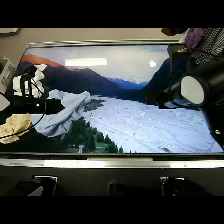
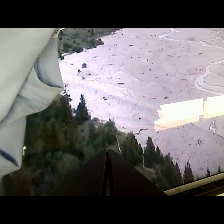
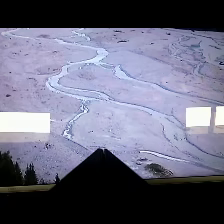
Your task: Fold the clothes and pants, and hang the long-sleeved shirts on hangers.
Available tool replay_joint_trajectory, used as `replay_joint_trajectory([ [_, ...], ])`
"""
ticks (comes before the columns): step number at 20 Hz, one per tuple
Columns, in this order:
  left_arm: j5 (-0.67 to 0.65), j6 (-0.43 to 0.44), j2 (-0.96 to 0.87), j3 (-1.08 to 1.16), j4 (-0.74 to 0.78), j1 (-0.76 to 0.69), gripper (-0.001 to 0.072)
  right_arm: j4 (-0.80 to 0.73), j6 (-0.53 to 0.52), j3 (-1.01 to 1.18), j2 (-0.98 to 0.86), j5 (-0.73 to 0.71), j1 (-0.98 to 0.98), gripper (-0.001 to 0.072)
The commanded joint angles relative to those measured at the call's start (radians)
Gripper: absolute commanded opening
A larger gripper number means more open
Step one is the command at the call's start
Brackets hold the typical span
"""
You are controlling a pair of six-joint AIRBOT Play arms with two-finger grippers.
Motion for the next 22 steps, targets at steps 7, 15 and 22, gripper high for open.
replay_joint_trajectory([
  [7,0.063,0.000,0.000,-0.001,0.004,0.000,0.0028,0.000,0.001,0.001,0.001,-0.010,0.000,0.0042],
  [15,0.064,-0.151,-0.209,-0.051,0.423,0.114,0.0720,0.000,0.000,0.001,0.000,-0.016,0.000,0.0043],
  [22,0.133,-0.196,-0.535,-0.066,0.427,0.159,0.0693,0.000,0.000,0.001,-0.002,-0.024,0.000,0.0043],
])
